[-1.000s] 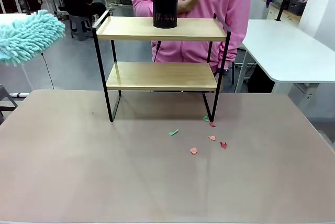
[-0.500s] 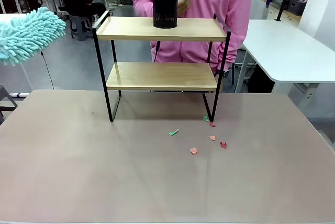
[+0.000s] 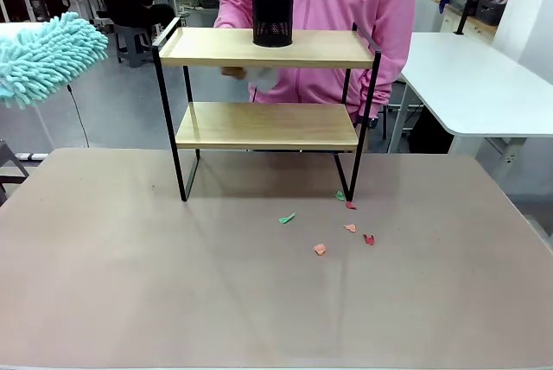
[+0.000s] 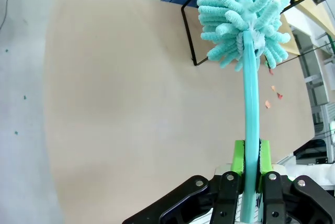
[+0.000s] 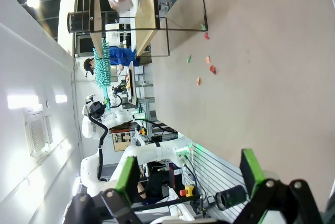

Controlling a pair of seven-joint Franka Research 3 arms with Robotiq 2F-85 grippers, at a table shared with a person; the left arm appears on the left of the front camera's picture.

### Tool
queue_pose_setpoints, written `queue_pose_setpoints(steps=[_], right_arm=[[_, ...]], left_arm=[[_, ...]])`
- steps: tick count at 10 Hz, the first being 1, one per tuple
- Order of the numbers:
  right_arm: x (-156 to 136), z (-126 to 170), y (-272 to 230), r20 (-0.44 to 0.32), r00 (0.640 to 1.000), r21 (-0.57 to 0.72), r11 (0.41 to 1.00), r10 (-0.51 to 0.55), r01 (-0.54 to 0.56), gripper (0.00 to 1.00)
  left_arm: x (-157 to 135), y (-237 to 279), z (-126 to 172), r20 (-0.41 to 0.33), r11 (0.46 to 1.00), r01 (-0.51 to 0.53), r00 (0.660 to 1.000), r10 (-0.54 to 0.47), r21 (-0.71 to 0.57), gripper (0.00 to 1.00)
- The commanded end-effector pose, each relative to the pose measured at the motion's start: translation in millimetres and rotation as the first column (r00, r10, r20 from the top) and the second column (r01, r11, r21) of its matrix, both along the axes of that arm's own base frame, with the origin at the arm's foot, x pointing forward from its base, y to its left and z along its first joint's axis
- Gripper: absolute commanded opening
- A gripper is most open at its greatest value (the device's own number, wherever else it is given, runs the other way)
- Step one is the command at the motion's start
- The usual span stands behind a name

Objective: Clean the shelf.
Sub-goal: Hand the Duster back to the human.

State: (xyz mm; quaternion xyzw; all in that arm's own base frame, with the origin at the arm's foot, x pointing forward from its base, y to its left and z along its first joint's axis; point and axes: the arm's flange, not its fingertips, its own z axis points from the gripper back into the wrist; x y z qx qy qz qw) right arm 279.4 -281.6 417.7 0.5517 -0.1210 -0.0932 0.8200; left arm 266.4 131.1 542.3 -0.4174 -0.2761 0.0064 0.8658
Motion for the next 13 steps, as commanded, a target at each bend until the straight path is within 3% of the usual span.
queue_pose_setpoints(steps=[1, 2, 3, 4, 5, 7, 8, 9, 11, 12, 13], right_arm=[[-1, 1, -1, 0.024, 1.000, -0.006, 1.000, 0.017, -0.017, 1.00], [-1, 1, -1, 0.024, 1.000, -0.006, 1.000, 0.017, -0.017, 1.00], [0, 0, 0, 0.000, 1.000, 0.000, 1.000, 0.000, 0.000, 1.00], [7, 16, 9, 0.071, 0.997, 0.029, 0.999, 0.028, -0.030, 1.00], [13, 41, 20, 0.144, 0.988, 0.057, 0.997, 0.050, -0.059, 1.00], [16, 86, 55, 0.284, 0.946, 0.067, 0.981, 0.155, -0.181, 1.00], [9, 102, 79, 0.354, 0.904, 0.051, 0.960, 0.240, -0.275, 1.00], [-10, 114, 109, 0.429, 0.835, 0.077, 0.907, 0.344, -0.413, 1.00], [-55, 105, 145, 0.483, 0.710, -0.040, 0.822, 0.513, -0.568, 1.00], [-11, 127, 117, 0.401, 0.843, 0.040, 0.913, 0.357, -0.406, 1.00], [-11, 127, 117, 0.401, 0.843, 0.040, 0.913, 0.357, -0.406, 1.00]], left_arm=[[-1, 3, 0, 0.017, 1.000, 0.011, 1.000, -0.011, -0.002, 0.13], [0, 0, 0, 0.000, 1.000, 0.000, 1.000, 0.000, 0.000, 0.13], [-3, 7, 12, 0.055, 0.996, 0.051, 0.997, -0.047, -0.075, 0.13], [-5, 10, 34, 0.139, 0.998, 0.031, 0.990, -0.023, -0.061, 0.13], [-13, 12, 66, 0.239, 0.985, 0.105, 0.969, -0.070, -0.140, 0.13], [-38, -10, 112, 0.407, 0.921, 0.355, 0.874, -0.265, -0.161, 0.13], [-51, -31, 122, 0.428, 0.855, 0.503, 0.806, -0.410, -0.127, 0.13], [-58, -57, 122, 0.389, 0.764, 0.640, 0.725, -0.568, -0.077, 0.13], [-50, -107, 104, 0.232, 0.639, 0.768, 0.630, -0.741, -0.041, 0.13], [-46, -112, 92, 0.123, 0.622, 0.783, 0.618, -0.777, -0.004, 0.13], [-69, -99, 115, 0.291, 0.689, 0.720, 0.680, -0.673, -0.091, 0.13]])
